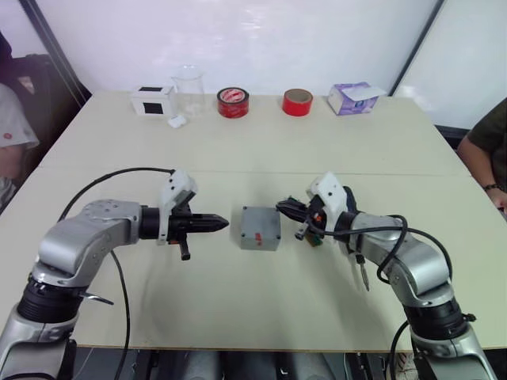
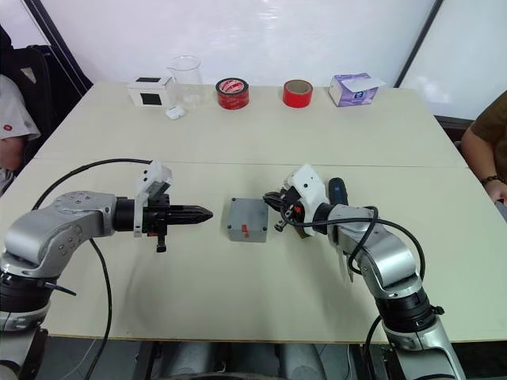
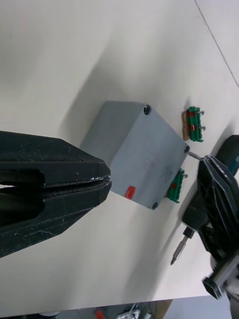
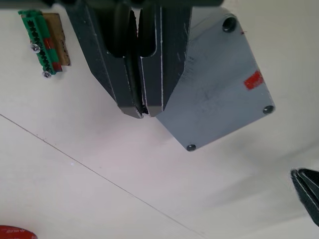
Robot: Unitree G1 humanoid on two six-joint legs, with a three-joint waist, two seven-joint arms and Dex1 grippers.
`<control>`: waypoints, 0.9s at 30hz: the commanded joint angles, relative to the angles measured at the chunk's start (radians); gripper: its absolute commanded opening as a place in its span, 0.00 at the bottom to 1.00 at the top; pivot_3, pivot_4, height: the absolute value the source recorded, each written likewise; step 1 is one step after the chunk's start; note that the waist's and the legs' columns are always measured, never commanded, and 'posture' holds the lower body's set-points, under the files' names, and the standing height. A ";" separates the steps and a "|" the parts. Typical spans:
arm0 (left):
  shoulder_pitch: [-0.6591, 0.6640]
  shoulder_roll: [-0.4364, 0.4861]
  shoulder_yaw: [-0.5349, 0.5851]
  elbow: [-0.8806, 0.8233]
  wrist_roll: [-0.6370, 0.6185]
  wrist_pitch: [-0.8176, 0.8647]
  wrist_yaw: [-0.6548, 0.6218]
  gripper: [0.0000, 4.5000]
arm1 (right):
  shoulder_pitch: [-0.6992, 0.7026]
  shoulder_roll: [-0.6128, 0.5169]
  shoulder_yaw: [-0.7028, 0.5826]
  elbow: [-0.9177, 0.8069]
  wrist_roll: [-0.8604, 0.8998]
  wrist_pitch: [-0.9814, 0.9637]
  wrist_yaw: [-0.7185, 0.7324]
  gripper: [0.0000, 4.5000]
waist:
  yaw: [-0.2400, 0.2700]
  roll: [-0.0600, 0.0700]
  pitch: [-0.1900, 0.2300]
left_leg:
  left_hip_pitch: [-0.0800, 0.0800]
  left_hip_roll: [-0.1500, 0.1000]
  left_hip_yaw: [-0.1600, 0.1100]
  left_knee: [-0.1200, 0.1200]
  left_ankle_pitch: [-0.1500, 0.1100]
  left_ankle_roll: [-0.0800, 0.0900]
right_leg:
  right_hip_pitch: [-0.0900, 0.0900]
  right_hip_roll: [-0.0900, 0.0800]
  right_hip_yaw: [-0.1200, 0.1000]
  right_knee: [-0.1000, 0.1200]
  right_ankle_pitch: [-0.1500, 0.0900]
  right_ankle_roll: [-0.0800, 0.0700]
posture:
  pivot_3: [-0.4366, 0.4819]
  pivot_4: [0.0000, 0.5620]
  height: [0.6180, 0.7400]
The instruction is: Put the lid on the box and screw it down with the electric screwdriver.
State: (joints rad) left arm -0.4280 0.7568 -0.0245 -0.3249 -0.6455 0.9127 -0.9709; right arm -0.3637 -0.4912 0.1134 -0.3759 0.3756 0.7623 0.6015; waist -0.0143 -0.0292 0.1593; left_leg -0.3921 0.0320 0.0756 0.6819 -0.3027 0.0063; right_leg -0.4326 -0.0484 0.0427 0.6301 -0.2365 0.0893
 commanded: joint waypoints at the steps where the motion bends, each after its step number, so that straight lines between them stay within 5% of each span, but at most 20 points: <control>1: 0.005 0.001 0.020 -0.024 -0.016 -0.008 0.006 0.00 | -0.018 -0.003 0.003 -0.001 -0.013 -0.029 0.005 0.01 | 0.000 0.000 0.000 | 0.000 0.000 0.000 0.000 0.000 0.000 | 0.000 0.000 0.000 0.000 0.000 0.000 | 0.48 0.27 1.00; 20: -0.001 -0.009 0.002 -0.017 -0.003 -0.021 0.011 0.00 | -0.014 0.014 0.022 0.028 -0.035 -0.027 0.007 0.01 | 0.000 0.000 0.000 | 0.000 0.000 0.000 0.000 0.000 0.000 | 0.000 0.000 0.000 0.000 0.000 0.000 | 0.48 0.27 1.00; 23: -0.001 -0.009 0.003 -0.015 -0.003 -0.021 0.011 0.00 | -0.014 0.012 0.023 0.034 -0.037 -0.028 0.009 0.15 | 0.000 0.000 0.000 | 0.000 0.000 0.000 0.000 0.000 0.000 | 0.000 0.000 0.000 0.000 0.000 0.000 | 0.48 0.27 1.00; 27: 0.000 -0.012 0.005 -0.015 -0.004 -0.021 0.013 0.00 | -0.015 0.005 0.018 0.035 -0.037 -0.026 0.011 0.49 | 0.000 0.000 0.000 | 0.000 0.000 0.000 0.000 0.000 0.000 | 0.000 0.000 0.000 0.000 0.000 0.000 | 0.48 0.27 1.00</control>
State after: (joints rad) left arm -0.4241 0.7456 -0.0261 -0.3238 -0.6434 0.9078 -0.9580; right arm -0.3635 -0.4833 0.1430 -0.3259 0.3373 0.7481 0.6088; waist -0.0143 -0.0290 0.1595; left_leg -0.3920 0.0321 0.0758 0.6818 -0.3027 0.0063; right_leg -0.4327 -0.0483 0.0428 0.6301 -0.2366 0.0892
